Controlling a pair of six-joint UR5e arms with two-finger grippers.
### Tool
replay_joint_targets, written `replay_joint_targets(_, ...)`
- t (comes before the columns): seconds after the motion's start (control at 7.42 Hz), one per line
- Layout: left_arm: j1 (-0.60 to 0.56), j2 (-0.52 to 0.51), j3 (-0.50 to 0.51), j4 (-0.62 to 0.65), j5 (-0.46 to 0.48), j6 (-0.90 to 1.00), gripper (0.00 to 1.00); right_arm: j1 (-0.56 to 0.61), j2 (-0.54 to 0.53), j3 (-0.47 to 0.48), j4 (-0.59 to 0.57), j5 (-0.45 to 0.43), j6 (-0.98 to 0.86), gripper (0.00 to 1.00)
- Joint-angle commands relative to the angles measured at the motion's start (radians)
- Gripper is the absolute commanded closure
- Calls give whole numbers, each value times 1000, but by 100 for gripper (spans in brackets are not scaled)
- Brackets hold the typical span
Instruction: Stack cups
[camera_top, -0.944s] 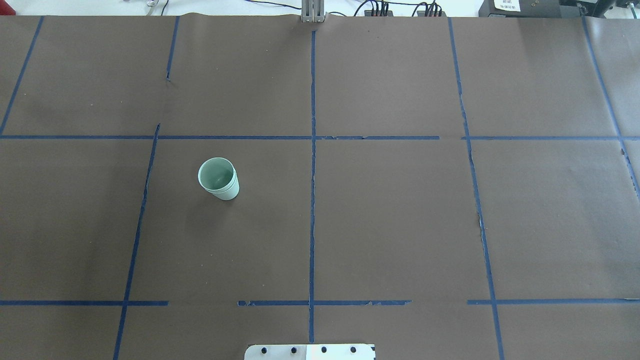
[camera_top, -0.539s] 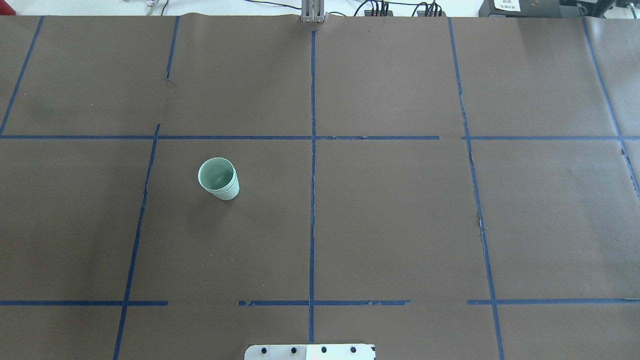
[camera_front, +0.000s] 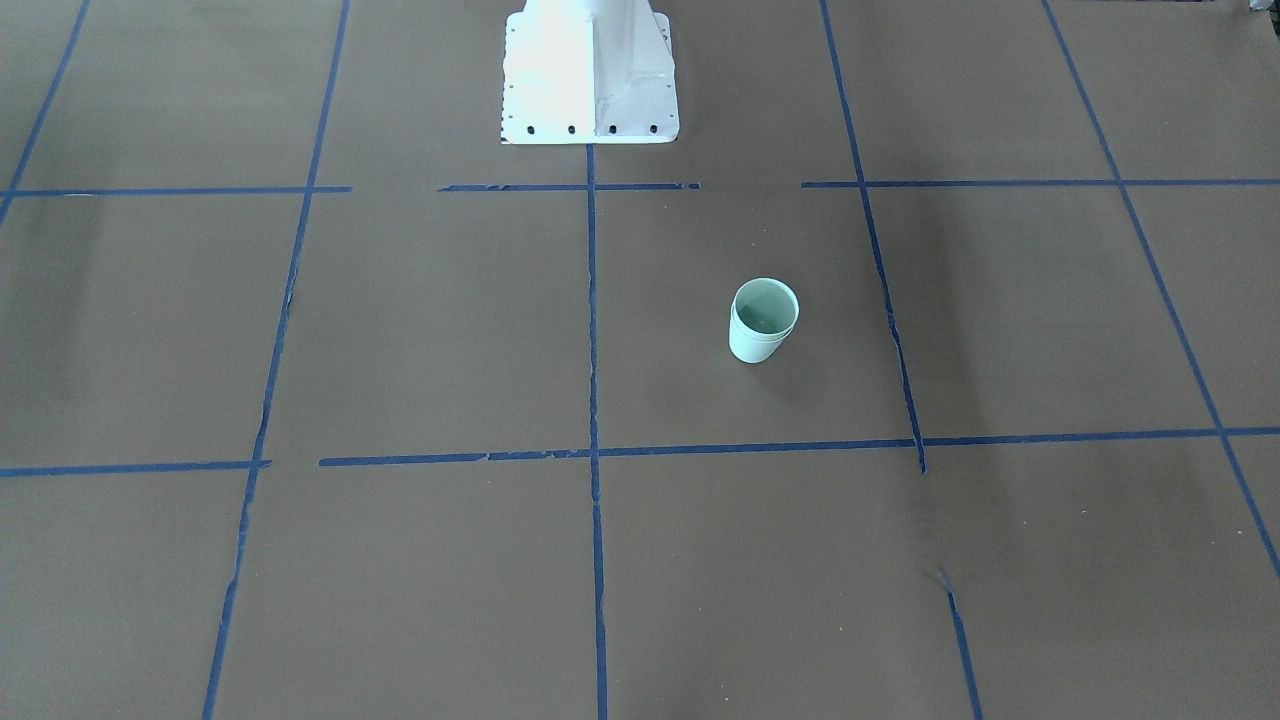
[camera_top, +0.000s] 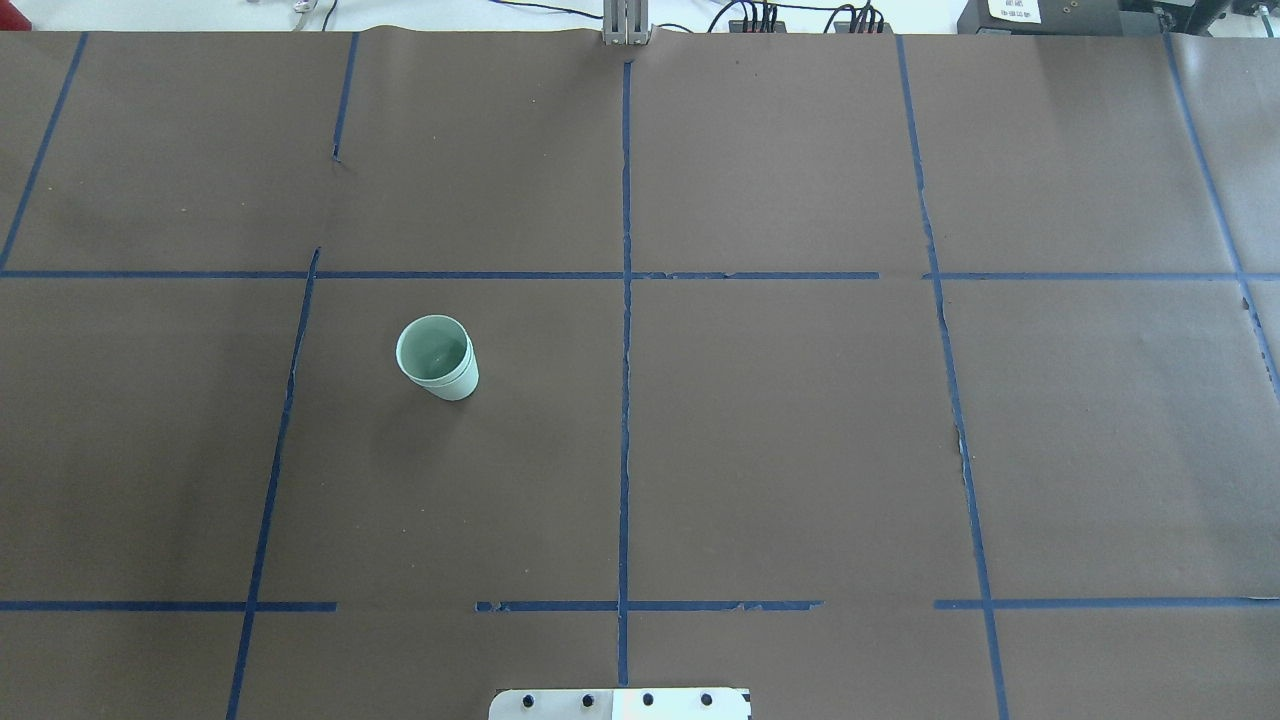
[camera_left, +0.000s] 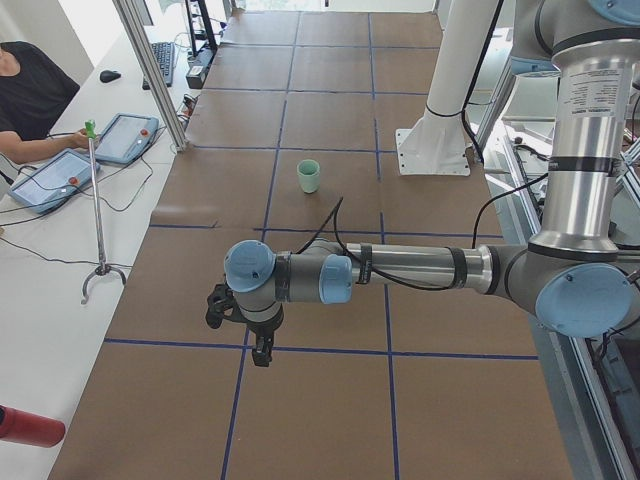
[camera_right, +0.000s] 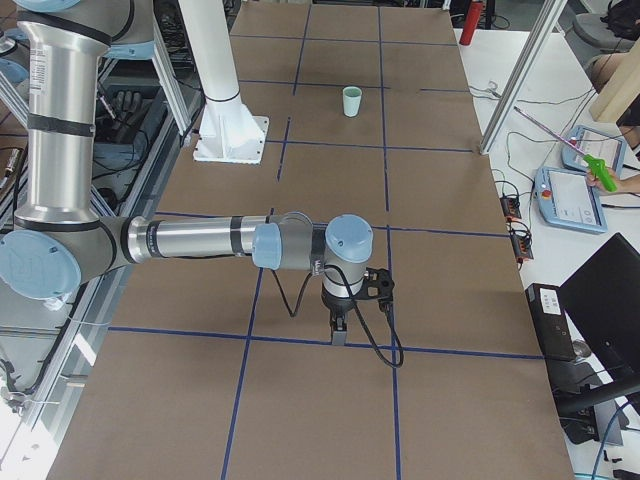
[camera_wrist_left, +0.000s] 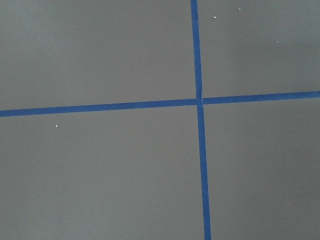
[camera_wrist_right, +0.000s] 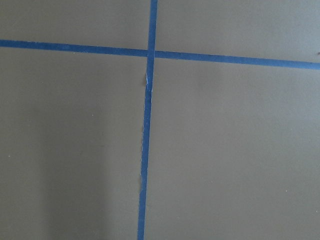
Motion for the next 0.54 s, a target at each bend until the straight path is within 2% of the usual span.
replay_joint_targets(0.0, 0, 1, 0, 0, -1, 0, 0, 0, 0, 0, 1, 0, 0, 0)
replay_joint_targets(0.4, 0, -5, 0, 0, 1, -1, 0, 0, 0, 0, 0, 0, 0, 0)
